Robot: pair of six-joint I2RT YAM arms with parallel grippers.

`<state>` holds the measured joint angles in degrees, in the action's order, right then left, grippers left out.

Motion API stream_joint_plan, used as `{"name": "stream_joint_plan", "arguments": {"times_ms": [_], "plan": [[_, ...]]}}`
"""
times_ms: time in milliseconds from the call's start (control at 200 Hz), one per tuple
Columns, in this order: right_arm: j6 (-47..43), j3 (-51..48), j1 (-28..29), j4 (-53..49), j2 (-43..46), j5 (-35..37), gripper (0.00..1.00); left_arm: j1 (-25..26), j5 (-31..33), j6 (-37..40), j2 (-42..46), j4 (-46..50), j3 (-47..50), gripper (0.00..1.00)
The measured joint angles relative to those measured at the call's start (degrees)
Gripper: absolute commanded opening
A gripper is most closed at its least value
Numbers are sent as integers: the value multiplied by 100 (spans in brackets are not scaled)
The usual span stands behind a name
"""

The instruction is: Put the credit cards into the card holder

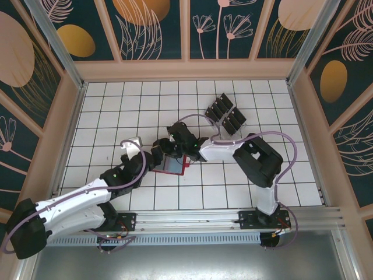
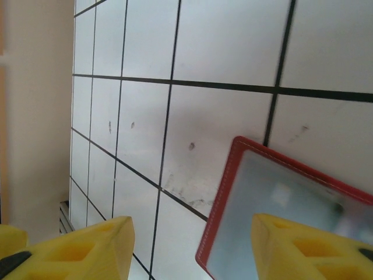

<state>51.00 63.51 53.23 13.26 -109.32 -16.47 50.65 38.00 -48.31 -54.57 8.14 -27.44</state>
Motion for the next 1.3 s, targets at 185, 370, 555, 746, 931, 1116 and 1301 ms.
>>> {"name": "stream_joint_plan", "arguments": {"times_ms": [185, 370, 555, 746, 931, 1116, 1301], "plan": [[-4, -544, 63, 7, 229, 46, 55, -98, -4, 70, -503, 7, -114, 98], [-57, -741, 199, 13, 229, 55, 55, -553, -330, 291, -994, 20, -400, 99], [-295, -1023, 216, 140, 295, 164, 55, -688, -643, 481, -1506, 24, -688, 99], [-896, -1178, 136, -37, 470, 273, 55, -688, -831, 542, -1611, 24, -713, 99], [-1600, -1246, -208, -354, 616, 271, 55, -688, -951, 546, -1620, 24, -715, 99], [-2074, -1163, -431, -850, 769, 170, 55, -688, -1080, 544, -1751, 22, -715, 99], [-2186, -820, -822, -1486, 1471, 232, 55, -688, -1139, 570, -1823, 0, -719, 98]]}}
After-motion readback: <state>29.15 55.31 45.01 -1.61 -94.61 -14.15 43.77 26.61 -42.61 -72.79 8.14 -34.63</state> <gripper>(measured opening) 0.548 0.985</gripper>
